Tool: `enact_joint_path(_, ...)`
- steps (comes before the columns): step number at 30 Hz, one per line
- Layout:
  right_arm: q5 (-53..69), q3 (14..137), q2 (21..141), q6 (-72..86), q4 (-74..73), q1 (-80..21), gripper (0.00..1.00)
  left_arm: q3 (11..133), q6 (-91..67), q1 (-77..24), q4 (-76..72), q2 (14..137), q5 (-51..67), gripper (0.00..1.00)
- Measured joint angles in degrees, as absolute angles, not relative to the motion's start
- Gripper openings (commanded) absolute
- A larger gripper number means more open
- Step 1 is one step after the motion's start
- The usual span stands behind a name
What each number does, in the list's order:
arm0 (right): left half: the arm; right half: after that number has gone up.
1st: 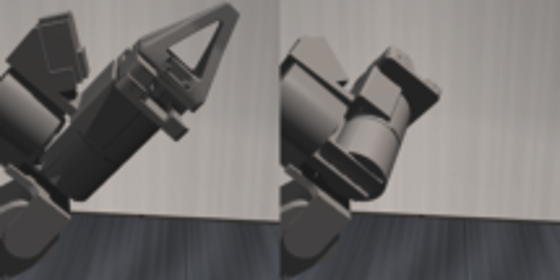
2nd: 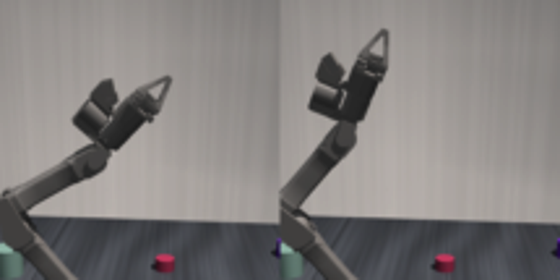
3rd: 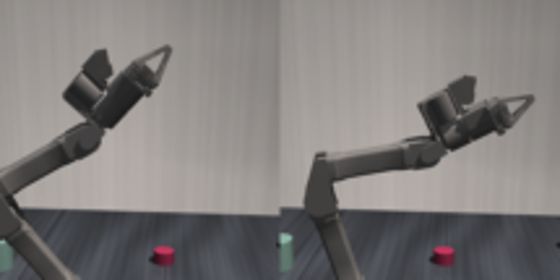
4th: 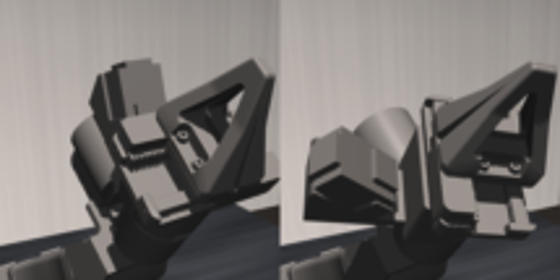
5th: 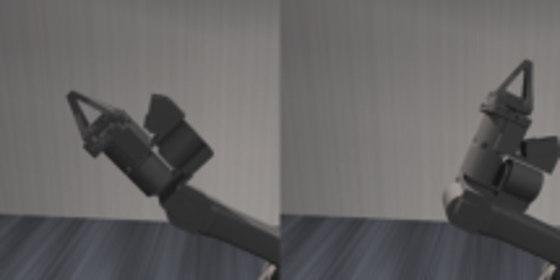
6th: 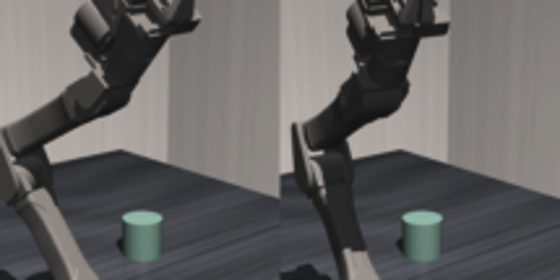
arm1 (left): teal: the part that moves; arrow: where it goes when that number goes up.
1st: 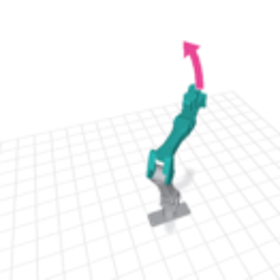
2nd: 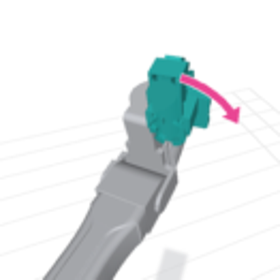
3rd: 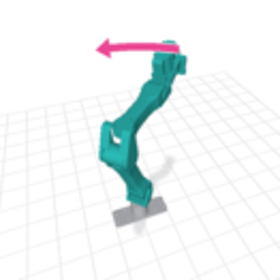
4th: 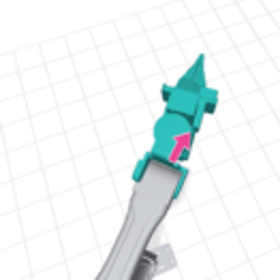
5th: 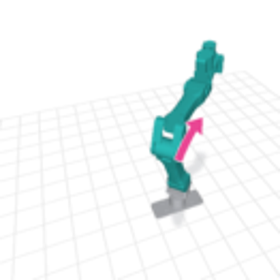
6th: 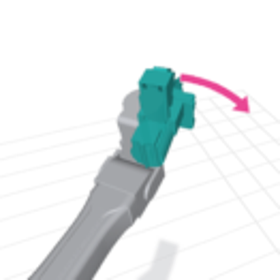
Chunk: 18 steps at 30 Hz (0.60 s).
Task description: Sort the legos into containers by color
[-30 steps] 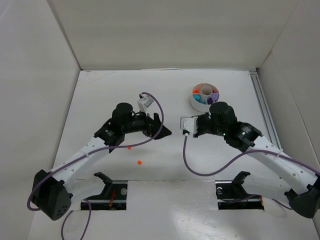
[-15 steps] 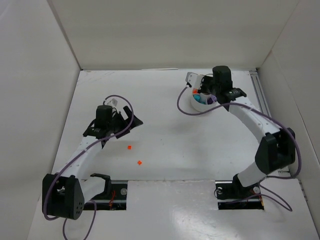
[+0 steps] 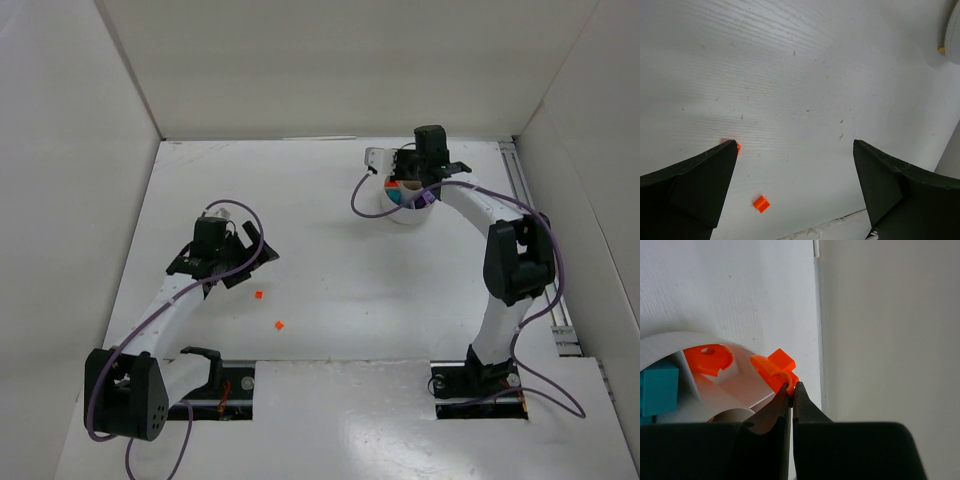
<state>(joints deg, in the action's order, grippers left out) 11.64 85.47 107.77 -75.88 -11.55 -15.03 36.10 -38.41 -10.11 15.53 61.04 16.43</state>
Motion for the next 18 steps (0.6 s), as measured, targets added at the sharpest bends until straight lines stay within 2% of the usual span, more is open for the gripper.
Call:
enact_joint_path(7,10.5,85.4,108.0,-77.0,-11.8,-14.8,0.18,36.4,-38.5,-10.1,16.6,63.4,14.9,1.00)
enact_joint_path(11,9.9,85.4,108.5,-77.2,-12.3,-14.6,0.20,36.4,-38.5,-10.1,17.1,63.7,14.8,1.00)
enact_joint_path(14,9.6,85.4,109.2,-77.2,-12.8,-14.6,0.26,36.4,-38.7,-10.1,17.5,63.7,14.6,1.00)
enact_joint_path(18,9.4,85.4,109.6,-77.4,-13.7,-14.6,0.28,36.5,-39.0,-10.1,18.3,63.6,13.9,1.00)
